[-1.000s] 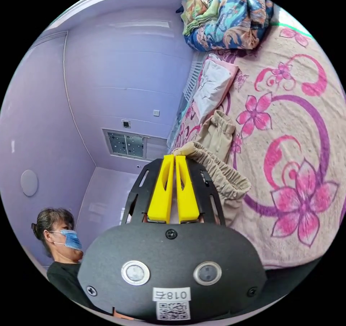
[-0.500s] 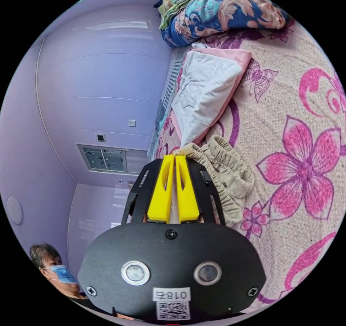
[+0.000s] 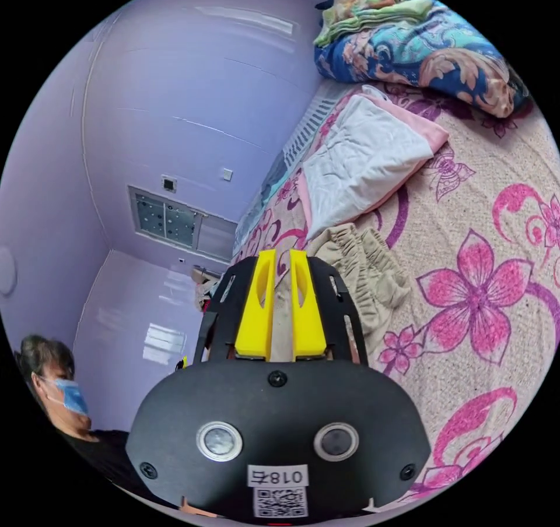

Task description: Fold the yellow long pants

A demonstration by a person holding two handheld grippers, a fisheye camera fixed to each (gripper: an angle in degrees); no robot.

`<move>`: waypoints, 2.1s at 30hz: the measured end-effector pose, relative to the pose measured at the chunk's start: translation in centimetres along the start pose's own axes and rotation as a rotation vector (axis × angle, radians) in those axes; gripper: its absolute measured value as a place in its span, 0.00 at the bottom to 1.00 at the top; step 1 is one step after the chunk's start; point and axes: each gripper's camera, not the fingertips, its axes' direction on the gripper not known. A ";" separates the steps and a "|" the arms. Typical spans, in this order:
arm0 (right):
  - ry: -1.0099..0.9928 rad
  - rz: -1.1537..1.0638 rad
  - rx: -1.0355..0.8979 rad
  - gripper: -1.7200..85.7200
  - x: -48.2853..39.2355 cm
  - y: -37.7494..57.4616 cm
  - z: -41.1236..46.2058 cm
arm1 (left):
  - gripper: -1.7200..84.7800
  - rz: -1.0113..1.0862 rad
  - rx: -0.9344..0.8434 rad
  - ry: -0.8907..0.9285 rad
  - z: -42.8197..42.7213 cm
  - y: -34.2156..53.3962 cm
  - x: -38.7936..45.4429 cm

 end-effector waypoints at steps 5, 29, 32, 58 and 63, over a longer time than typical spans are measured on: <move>-0.197 -0.160 -0.306 0.05 -3.8 8.3 2.8 | 0.15 0.357 -0.274 -0.107 6.2 12.1 12.6; -0.149 -0.095 -0.168 0.03 -4.6 16.4 -3.9 | 0.01 0.927 -0.290 -1.156 21.6 32.8 40.4; -0.050 -0.056 -0.147 0.07 -3.1 15.6 -3.2 | 0.01 0.925 -0.311 -1.178 22.4 33.6 41.8; 0.576 -0.600 -0.277 0.02 -18.6 0.2 11.9 | 0.01 0.785 -0.357 -1.171 23.9 30.9 51.2; 0.675 -0.431 -0.432 0.02 -11.3 0.4 13.8 | 0.01 0.822 -0.415 -1.182 25.5 31.6 51.6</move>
